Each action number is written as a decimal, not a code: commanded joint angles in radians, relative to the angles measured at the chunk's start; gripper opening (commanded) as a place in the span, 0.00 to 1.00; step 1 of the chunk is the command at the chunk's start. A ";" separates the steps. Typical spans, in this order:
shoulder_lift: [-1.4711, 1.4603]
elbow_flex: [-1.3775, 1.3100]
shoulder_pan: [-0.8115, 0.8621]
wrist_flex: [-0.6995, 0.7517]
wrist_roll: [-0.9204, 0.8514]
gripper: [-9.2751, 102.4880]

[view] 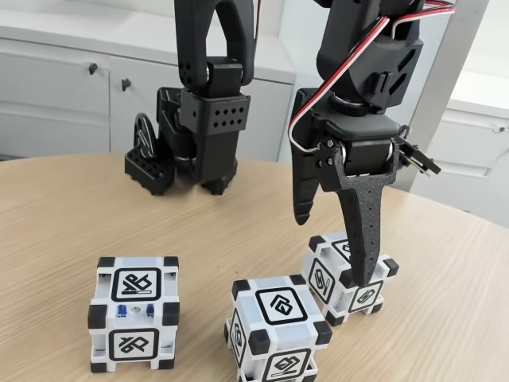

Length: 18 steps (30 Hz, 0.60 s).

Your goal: Stack cubes from left to right.

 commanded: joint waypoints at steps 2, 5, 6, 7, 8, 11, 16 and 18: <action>0.000 -0.044 0.008 -0.009 -0.044 0.43; 0.000 -0.044 0.008 -0.009 -0.041 0.43; 0.000 -0.044 0.008 -0.009 -0.041 0.43; 0.000 -0.044 0.008 -0.009 -0.035 0.43; 0.000 -0.046 0.008 -0.009 -0.034 0.43; 0.000 -0.046 -0.006 -0.011 -0.028 0.43; 0.000 -0.048 -0.011 -0.037 -0.025 0.43; 0.000 -0.048 -0.012 -0.078 -0.023 0.43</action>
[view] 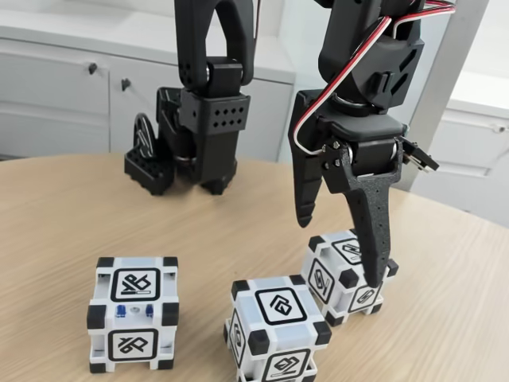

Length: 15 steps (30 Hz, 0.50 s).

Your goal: Stack cubes from left to right.

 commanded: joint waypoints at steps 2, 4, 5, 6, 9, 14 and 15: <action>-0.002 -0.038 -0.008 -0.081 0.011 0.43; -0.002 -0.034 -0.008 -0.117 -0.003 0.43; -0.002 -0.032 -0.008 -0.132 -0.008 0.43; -0.005 -0.031 -0.008 -0.144 -0.011 0.43; -0.051 -0.032 -0.008 -0.175 -0.018 0.43; -0.209 -0.044 -0.008 -0.189 -0.026 0.43; -0.238 -0.046 -0.008 -0.189 -0.028 0.43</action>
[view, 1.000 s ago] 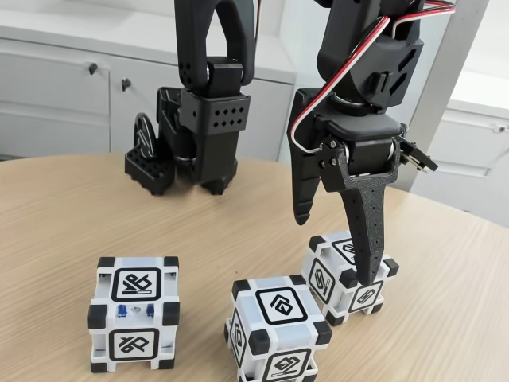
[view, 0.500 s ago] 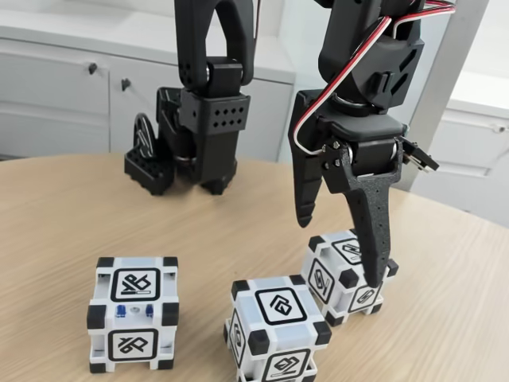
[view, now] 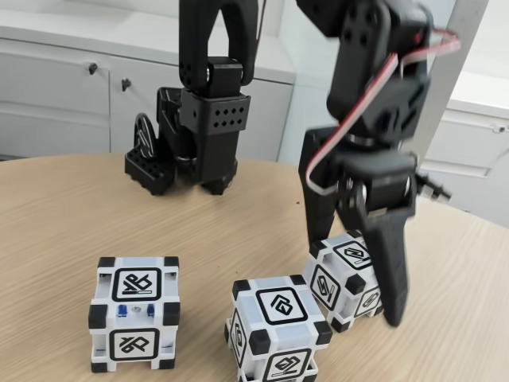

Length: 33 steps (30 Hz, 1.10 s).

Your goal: Stack cubes from left to right.

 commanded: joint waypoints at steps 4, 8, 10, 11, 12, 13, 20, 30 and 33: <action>-0.081 -0.044 -0.006 -0.008 -0.021 0.41; -0.081 -0.044 -0.006 -0.008 -0.015 0.38; -0.080 -0.044 -0.006 -0.006 -0.011 0.37; -0.078 -0.044 -0.006 -0.006 -0.008 0.36; -0.075 -0.044 -0.006 -0.006 -0.003 0.35; -0.072 -0.044 -0.006 -0.005 0.002 0.34; -0.011 -0.044 -0.005 0.008 0.014 0.30; 0.126 -0.038 0.009 0.011 0.037 0.27; 0.195 -0.034 0.009 0.011 0.051 0.27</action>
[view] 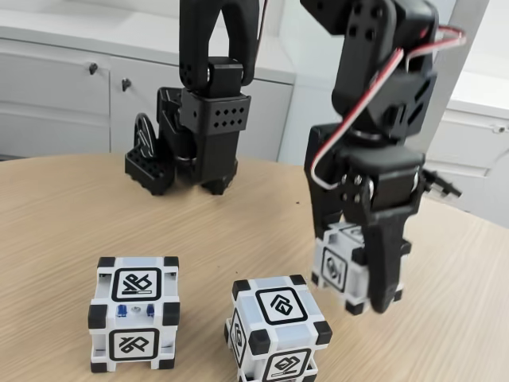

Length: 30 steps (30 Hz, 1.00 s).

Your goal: Stack cubes from left to right.

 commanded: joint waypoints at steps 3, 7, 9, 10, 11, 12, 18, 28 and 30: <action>0.173 -0.005 0.011 0.000 0.032 0.26; 0.279 -0.002 0.055 0.002 0.025 0.25; 0.333 -0.002 0.098 0.002 0.020 0.26; 0.360 -0.003 0.115 0.002 0.017 0.26; 0.391 -0.006 0.130 0.002 0.012 0.26; 0.419 -0.006 0.146 0.002 0.009 0.26; 0.568 -0.002 0.265 0.060 -0.025 0.27; 0.584 0.002 0.557 0.304 -0.198 0.26; 0.584 0.002 0.611 0.305 -0.225 0.26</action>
